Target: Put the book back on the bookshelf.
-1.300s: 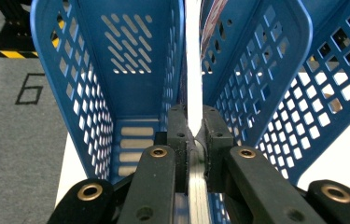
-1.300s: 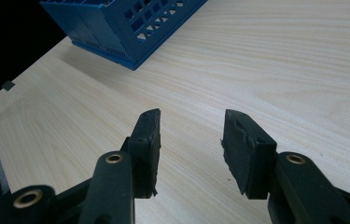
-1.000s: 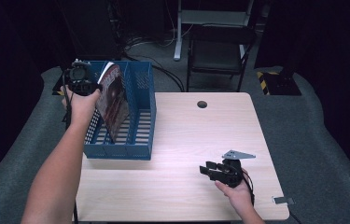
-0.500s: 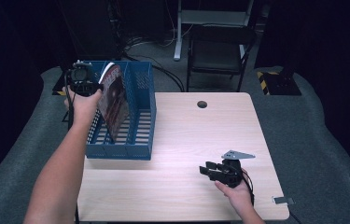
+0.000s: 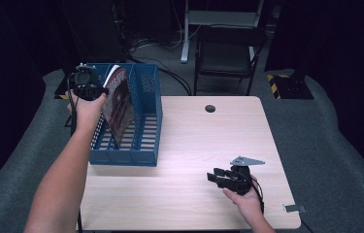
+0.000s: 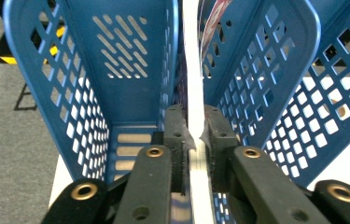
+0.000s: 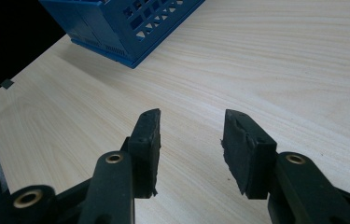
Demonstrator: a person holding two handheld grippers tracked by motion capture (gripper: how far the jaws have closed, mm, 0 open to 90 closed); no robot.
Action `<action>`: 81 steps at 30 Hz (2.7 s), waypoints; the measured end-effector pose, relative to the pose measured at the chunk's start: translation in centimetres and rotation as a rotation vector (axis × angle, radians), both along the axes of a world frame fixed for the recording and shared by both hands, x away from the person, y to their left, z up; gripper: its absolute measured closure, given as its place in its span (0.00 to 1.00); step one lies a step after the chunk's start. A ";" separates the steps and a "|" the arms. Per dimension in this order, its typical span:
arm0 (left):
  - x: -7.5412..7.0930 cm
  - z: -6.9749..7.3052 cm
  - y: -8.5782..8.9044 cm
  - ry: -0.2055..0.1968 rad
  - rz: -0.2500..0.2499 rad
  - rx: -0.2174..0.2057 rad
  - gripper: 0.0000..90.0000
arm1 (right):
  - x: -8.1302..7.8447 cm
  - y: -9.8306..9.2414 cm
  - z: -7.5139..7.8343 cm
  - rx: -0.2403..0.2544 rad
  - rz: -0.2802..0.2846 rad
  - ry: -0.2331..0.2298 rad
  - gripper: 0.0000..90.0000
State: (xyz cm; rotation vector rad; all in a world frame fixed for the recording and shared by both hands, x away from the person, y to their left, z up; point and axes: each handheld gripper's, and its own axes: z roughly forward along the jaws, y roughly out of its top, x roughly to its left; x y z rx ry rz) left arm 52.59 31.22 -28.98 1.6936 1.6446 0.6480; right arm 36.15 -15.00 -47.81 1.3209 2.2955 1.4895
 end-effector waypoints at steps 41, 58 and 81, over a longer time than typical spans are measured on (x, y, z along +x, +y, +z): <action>-1.9 0.2 1.1 0.005 -0.094 -0.094 0.43 | 0.2 0.0 -0.6 0.003 -0.006 0.034 0.61; -3.6 0.8 1.4 0.013 -0.160 -0.084 0.41 | 0.1 -0.1 -0.8 0.008 -0.021 0.045 0.61; -6.3 2.0 1.7 0.015 -0.199 -0.090 0.41 | 0.3 0.4 -0.7 0.001 -0.006 0.038 0.61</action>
